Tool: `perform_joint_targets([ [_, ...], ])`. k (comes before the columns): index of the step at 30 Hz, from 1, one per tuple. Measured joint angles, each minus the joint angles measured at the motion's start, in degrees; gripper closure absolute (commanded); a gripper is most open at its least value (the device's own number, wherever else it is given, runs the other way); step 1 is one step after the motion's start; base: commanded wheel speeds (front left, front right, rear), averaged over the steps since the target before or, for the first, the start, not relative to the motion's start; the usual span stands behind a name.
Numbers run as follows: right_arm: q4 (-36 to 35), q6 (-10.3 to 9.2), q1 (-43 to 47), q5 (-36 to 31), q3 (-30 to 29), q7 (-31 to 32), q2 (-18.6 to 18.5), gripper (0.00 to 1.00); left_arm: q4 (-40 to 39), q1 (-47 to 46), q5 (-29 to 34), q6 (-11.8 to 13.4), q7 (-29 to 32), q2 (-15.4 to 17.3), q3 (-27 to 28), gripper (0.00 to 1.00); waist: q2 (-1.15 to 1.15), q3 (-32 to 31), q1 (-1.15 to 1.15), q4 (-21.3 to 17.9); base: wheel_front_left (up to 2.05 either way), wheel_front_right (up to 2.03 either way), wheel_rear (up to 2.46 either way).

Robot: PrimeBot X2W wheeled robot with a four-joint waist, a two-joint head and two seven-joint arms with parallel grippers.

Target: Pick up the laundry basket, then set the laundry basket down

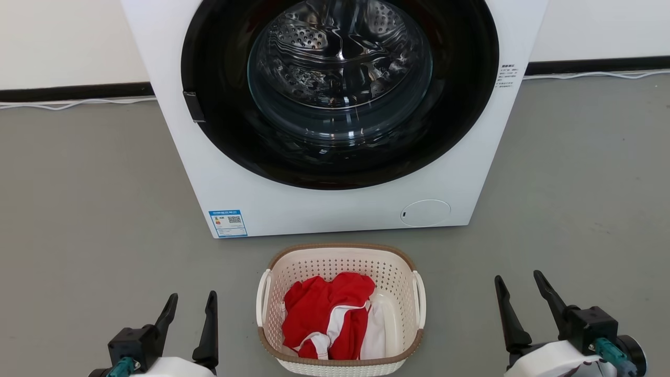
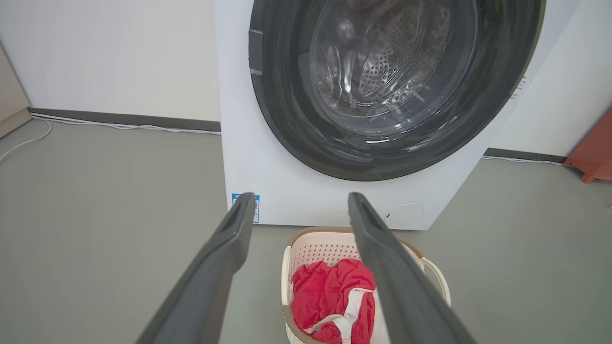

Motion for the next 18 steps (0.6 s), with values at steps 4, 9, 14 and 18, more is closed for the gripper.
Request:
perform_joint_targets([
  [4,0.2,0.00,0.0,-3.0,-0.2,-0.7,0.0,0.00,0.1,0.0,2.5,0.0,-0.7,0.0,0.1,0.00,0.00,0.0,0.00,-0.1,0.00,0.00,0.00],
  [9,0.4,0.01,0.0,-6.8,-0.5,-1.6,0.0,0.00,0.9,0.1,5.9,0.0,-1.6,0.0,0.4,0.00,0.00,0.0,0.00,-0.2,0.00,0.00,0.00],
  [14,0.6,0.04,0.0,-7.8,-1.0,-2.0,0.2,0.00,1.5,0.1,7.4,-0.2,-1.9,0.0,0.6,0.00,0.00,-0.2,0.00,-0.2,0.00,0.00,0.00],
  [18,0.7,0.05,0.0,-7.8,-1.2,-2.0,0.4,0.00,1.8,0.1,7.4,-0.2,-1.9,0.0,0.7,0.00,0.00,-0.1,0.00,-0.2,0.00,0.00,0.00],
])
